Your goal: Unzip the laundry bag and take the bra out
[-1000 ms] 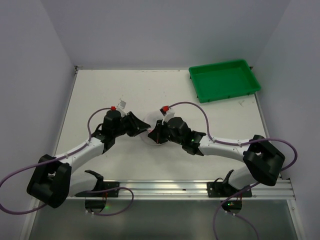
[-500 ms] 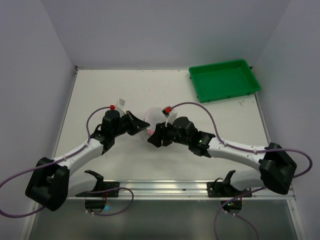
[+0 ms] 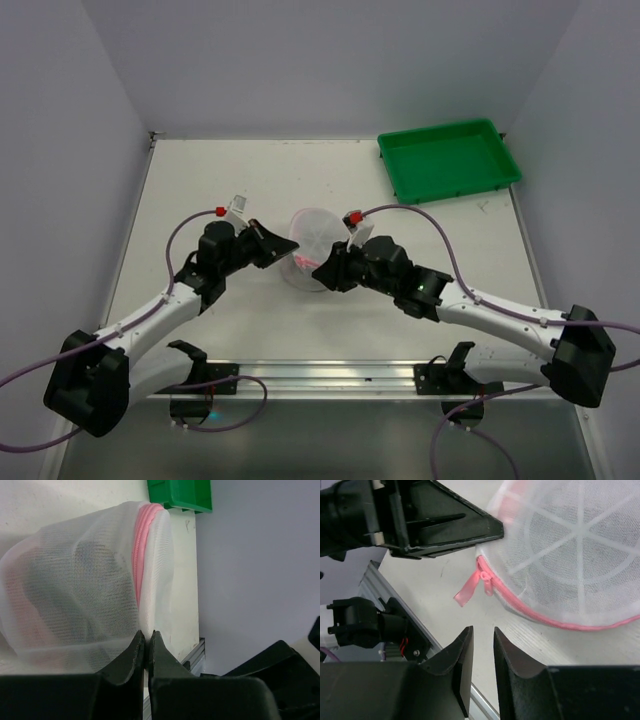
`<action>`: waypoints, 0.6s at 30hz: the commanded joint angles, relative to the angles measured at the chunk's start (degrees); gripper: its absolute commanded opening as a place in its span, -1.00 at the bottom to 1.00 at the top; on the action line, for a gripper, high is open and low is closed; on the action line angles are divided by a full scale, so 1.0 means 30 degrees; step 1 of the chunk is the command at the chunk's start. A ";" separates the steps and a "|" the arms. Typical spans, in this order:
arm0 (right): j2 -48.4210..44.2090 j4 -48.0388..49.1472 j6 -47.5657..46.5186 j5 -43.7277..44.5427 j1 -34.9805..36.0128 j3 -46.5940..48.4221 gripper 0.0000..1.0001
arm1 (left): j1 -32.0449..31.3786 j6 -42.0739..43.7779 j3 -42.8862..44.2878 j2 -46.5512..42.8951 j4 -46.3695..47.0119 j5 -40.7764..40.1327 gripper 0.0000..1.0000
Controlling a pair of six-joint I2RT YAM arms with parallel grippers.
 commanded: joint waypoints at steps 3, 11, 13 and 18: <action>0.1493 0.2578 0.1385 -0.0446 0.0043 -0.0557 -0.51 | -0.0216 -0.0358 0.0420 -0.0765 0.0116 -0.0585 -1.00; 0.2753 0.5131 0.2381 -0.0947 0.0043 -0.1056 -0.36 | -0.0334 -0.0856 0.0303 -0.0912 0.0057 -0.0468 -1.00; 0.2930 0.5513 0.2646 -0.0890 0.0043 -0.1027 -0.35 | -0.0363 -0.0857 0.0332 -0.0999 0.0116 -0.0439 -1.00; 0.3194 0.5747 0.3085 -0.0246 0.0043 -0.0851 -0.32 | -0.0392 -0.1003 0.0157 -0.1292 0.0291 -0.0409 -1.00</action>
